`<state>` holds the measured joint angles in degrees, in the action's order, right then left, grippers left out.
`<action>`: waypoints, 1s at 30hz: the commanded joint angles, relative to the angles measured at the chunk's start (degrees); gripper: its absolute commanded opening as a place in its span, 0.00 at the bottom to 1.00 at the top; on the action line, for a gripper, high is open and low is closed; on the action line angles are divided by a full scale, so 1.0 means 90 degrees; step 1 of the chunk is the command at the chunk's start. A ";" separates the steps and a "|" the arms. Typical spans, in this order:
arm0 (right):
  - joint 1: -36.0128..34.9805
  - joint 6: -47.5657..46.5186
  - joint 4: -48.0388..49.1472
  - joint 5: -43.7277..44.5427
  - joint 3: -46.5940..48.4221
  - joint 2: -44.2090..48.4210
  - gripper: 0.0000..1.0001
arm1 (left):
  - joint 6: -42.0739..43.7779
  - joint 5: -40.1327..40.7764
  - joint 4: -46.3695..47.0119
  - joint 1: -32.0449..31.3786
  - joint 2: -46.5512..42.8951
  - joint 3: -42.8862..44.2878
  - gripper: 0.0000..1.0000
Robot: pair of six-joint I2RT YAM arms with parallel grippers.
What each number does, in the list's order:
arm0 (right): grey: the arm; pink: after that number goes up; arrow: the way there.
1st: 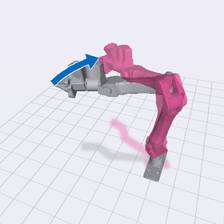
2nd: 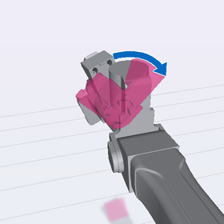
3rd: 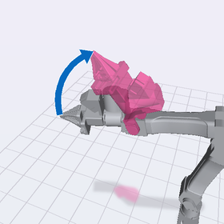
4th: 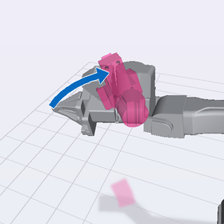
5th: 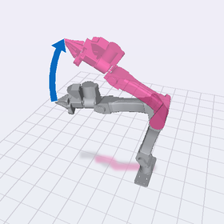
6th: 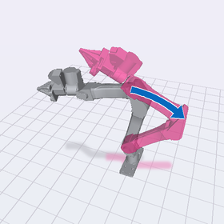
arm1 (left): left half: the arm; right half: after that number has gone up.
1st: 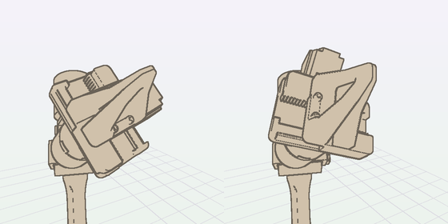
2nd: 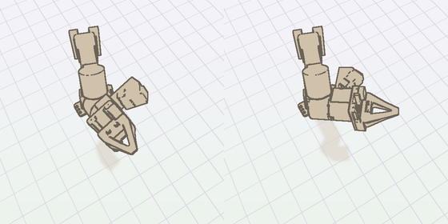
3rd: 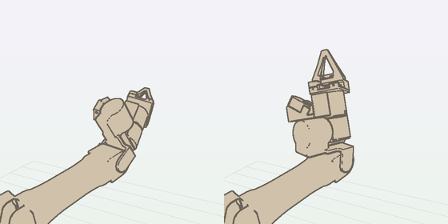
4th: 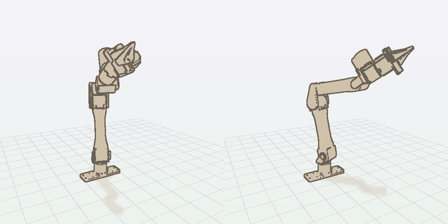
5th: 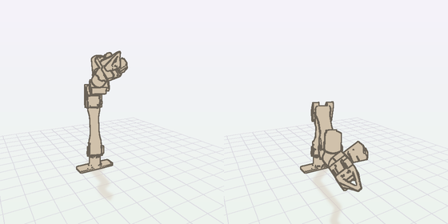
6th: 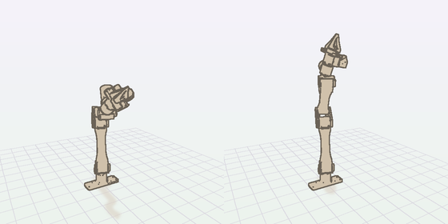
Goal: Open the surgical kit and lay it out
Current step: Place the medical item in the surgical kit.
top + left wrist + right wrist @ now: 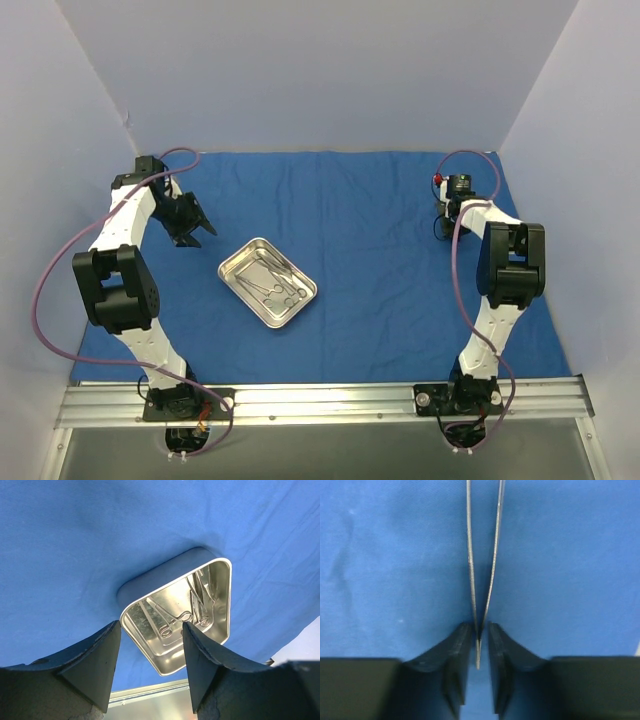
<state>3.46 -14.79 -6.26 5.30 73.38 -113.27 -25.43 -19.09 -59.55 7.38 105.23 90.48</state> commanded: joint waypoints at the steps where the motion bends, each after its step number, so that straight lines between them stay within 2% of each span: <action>1: 0.0055 0.0031 -0.0115 0.0016 -0.0078 -0.0031 0.25 | -0.0045 -0.0164 0.0142 -0.0038 -0.0081 0.0152 0.61; 5: 0.0006 0.0323 -0.0085 0.0250 -0.0097 0.0270 0.45 | -0.0075 -0.0203 0.0093 -0.0058 -0.0149 0.0113 0.61; 6: -0.0072 0.0421 -0.0095 0.0357 -0.0088 0.0397 0.56 | -0.0075 -0.0184 0.0064 -0.0087 -0.0169 0.0103 0.62; 9: -0.0277 0.0898 -0.0260 0.0884 0.0058 0.0905 0.68 | -0.0094 -0.0183 0.0074 -0.0184 -0.0295 0.0006 0.61; 12: -0.0764 0.1494 -0.0747 0.1422 0.0468 0.1208 0.75 | -0.0191 -0.0105 0.0132 -0.0243 -0.0520 -0.0238 0.62; 15: -0.1399 0.2344 -0.1245 0.1472 0.0772 0.1491 0.80 | -0.0445 -0.0066 0.0210 -0.0370 -0.0871 -0.0608 0.61; 19: -0.2132 0.3175 -0.1306 0.1092 0.0655 0.2048 0.81 | -0.0884 0.0099 0.0376 -0.0741 -0.1291 -0.0970 0.61; 20: -0.2288 0.3476 -0.1326 0.0936 0.0626 0.2242 0.82 | -0.0992 0.0216 0.0367 -0.1109 -0.1321 -0.1019 0.61; 22: -0.2445 0.3780 -0.1695 0.0477 0.0791 0.2332 0.78 | -0.1343 0.0256 0.0337 -0.1336 -0.1389 -0.1098 0.59; 26: -0.2796 0.4035 -0.1717 -0.0217 0.0490 0.2837 0.66 | -0.1987 0.0656 0.0531 -0.2020 -0.1399 -0.1283 0.57; 27: -0.2894 0.4064 -0.1591 -0.0295 0.0363 0.2995 0.58 | -0.2405 0.0656 0.0620 -0.2175 -0.1390 -0.1399 0.57; 30: -0.2934 0.4249 -0.1376 -0.0325 -0.0193 0.3600 0.47 | -0.3303 0.0452 0.1370 -0.2362 -0.1438 -0.2141 0.52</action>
<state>-22.35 19.55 -18.20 4.71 74.56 -86.26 -44.18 -15.66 -53.54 -12.93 94.06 75.37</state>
